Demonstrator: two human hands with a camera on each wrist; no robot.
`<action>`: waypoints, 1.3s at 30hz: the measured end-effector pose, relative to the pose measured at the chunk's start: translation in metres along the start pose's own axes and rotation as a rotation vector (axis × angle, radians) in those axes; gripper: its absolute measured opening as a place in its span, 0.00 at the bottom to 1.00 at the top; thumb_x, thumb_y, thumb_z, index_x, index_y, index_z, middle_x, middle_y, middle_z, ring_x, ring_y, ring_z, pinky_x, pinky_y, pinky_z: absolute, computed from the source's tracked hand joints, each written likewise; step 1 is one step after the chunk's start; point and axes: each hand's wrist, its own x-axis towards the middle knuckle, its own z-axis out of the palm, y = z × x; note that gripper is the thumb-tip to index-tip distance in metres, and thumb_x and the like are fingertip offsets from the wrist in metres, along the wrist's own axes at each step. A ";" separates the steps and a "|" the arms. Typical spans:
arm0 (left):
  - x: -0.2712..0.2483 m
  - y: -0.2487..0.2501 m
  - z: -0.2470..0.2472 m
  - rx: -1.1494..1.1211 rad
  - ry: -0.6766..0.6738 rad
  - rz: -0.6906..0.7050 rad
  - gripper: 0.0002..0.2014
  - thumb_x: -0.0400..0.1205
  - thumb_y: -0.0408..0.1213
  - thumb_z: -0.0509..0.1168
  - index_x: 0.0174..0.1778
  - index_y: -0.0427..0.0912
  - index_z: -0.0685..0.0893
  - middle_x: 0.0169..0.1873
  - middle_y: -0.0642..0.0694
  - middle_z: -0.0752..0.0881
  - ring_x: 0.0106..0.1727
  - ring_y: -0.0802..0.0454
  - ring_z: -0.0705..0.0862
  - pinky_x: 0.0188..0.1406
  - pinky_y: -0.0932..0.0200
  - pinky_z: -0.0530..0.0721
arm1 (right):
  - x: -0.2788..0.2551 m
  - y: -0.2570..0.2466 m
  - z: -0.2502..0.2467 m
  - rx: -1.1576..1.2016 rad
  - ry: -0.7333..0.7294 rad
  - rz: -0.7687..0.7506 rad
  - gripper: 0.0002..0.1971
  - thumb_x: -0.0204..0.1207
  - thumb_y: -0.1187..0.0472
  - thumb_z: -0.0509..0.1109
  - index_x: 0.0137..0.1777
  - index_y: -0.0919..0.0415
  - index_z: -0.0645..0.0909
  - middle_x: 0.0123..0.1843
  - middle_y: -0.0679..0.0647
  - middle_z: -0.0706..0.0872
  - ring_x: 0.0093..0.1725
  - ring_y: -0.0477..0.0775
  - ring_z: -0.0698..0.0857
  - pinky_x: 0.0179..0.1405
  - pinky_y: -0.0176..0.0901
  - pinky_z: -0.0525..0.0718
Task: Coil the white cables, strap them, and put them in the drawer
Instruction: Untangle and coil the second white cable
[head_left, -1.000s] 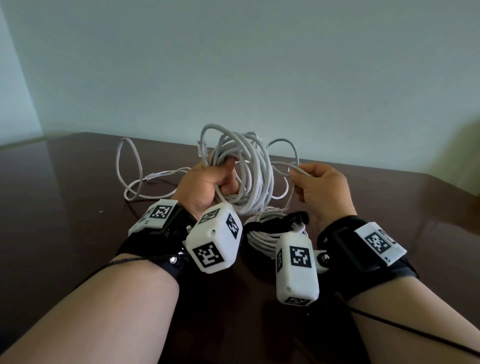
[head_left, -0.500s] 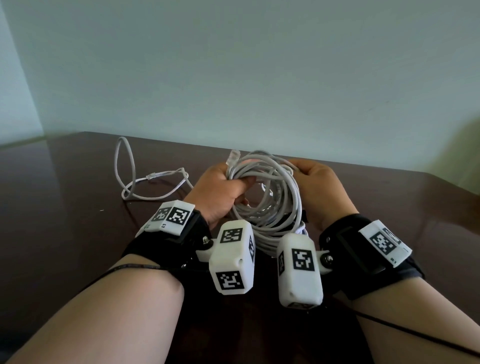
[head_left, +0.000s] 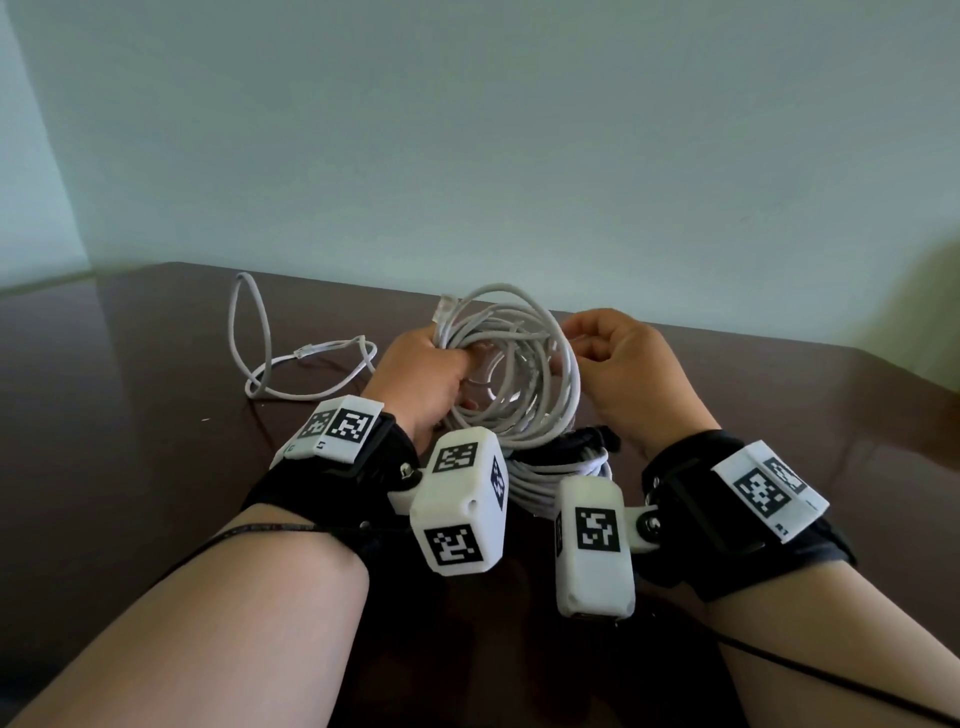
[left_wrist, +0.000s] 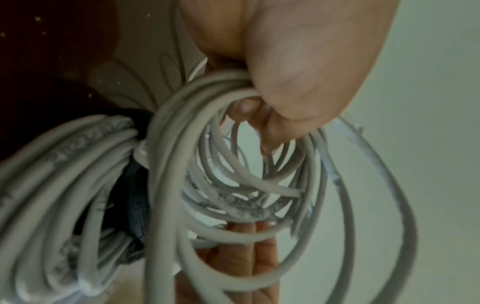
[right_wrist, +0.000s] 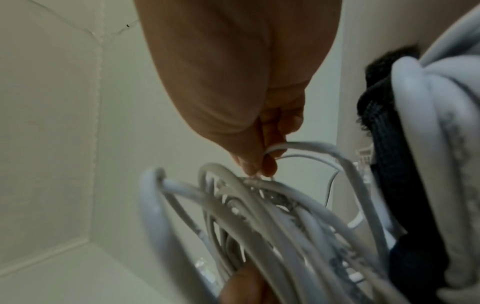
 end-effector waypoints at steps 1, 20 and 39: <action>0.001 -0.001 -0.001 -0.021 0.037 -0.015 0.08 0.81 0.32 0.66 0.35 0.40 0.80 0.10 0.55 0.77 0.12 0.62 0.75 0.16 0.69 0.75 | 0.001 0.001 0.000 -0.042 -0.008 -0.001 0.09 0.74 0.60 0.74 0.53 0.57 0.83 0.40 0.53 0.91 0.34 0.46 0.86 0.36 0.35 0.80; 0.009 -0.006 -0.007 -0.216 0.079 -0.123 0.09 0.81 0.36 0.67 0.35 0.40 0.80 0.17 0.49 0.73 0.20 0.54 0.72 0.18 0.66 0.76 | 0.005 0.010 0.004 0.237 0.001 0.099 0.13 0.79 0.72 0.63 0.42 0.56 0.85 0.27 0.43 0.86 0.23 0.37 0.76 0.28 0.33 0.75; 0.007 0.000 0.003 -0.528 -0.016 -0.167 0.17 0.84 0.31 0.60 0.27 0.35 0.73 0.14 0.48 0.76 0.14 0.54 0.77 0.17 0.67 0.77 | 0.003 0.008 0.011 0.596 0.051 0.166 0.10 0.77 0.71 0.69 0.56 0.59 0.80 0.36 0.55 0.89 0.27 0.48 0.85 0.25 0.37 0.82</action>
